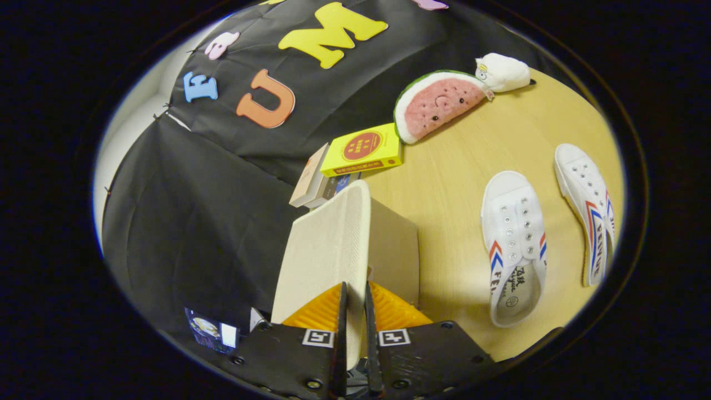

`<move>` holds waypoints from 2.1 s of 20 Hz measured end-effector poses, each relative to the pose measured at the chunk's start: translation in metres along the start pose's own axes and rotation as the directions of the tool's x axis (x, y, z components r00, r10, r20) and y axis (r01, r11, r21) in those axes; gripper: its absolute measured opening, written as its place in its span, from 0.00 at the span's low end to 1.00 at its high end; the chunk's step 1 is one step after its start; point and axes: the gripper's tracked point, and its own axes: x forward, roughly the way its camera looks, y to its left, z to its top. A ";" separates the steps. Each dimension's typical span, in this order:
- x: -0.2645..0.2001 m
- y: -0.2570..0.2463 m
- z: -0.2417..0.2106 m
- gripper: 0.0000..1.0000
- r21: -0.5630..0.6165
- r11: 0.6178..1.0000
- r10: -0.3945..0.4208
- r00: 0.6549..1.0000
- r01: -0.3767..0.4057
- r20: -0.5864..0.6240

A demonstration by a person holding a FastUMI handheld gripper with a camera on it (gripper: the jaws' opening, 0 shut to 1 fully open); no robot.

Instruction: Open the storage box then place both shoes into the box .Put the left shoe in first, then the right shoe, with the right side of both shoes facing outward in a uniform manner.

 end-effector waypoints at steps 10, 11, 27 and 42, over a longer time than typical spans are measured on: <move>-0.030 0.082 0.017 0.00 -0.169 0.985 -0.011 0.997 0.025 0.080; -0.032 0.091 0.017 0.00 -0.172 0.985 -0.016 0.996 0.031 0.087; 0.007 0.287 -0.013 0.65 -0.632 0.775 0.130 0.982 -0.014 0.138; -0.003 0.298 -0.002 0.90 -0.667 0.745 0.139 0.974 0.016 0.179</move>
